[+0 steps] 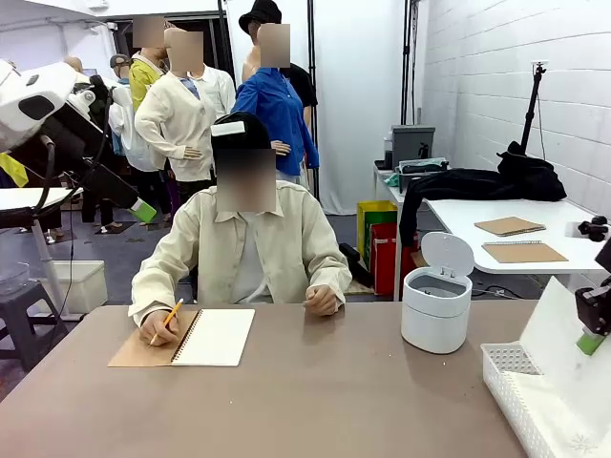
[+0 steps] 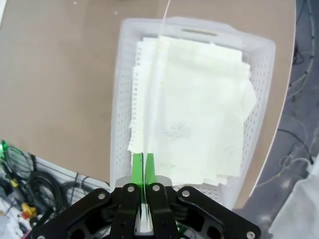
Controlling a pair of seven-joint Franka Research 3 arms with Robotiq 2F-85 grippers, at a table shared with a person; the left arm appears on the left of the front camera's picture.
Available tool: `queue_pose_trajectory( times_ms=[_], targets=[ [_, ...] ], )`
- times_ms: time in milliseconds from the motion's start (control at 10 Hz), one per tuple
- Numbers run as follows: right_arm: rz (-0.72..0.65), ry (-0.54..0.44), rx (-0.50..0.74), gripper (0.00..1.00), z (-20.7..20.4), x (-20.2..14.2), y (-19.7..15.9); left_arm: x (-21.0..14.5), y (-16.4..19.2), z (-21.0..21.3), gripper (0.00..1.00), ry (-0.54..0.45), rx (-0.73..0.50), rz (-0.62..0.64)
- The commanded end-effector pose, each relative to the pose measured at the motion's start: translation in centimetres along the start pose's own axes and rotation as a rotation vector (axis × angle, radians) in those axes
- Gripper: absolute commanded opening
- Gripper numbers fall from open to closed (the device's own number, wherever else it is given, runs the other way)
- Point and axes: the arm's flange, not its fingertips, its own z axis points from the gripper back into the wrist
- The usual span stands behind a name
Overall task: Sort the paper based on its condition.
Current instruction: If a person hands you a paper, place it in the Organizing basket , and if it's crumpled, put it in the Trash can.
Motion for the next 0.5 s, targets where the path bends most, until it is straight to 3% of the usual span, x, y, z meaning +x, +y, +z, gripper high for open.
queue_pose_trajectory(
  times_ms=[0,400],
  targets=[
    [0.05,-0.01,0.004,0.0,0.35,-0.08,0.89,-0.05,0.07,0.0,1.0,-0.002,-0.005,0.005],
    [0.027,-0.008,0.004,0.0,0.23,0.08,0.8,-0.05,0.07,0.0,1.0,-0.002,-0.005,0.005]
  ],
)
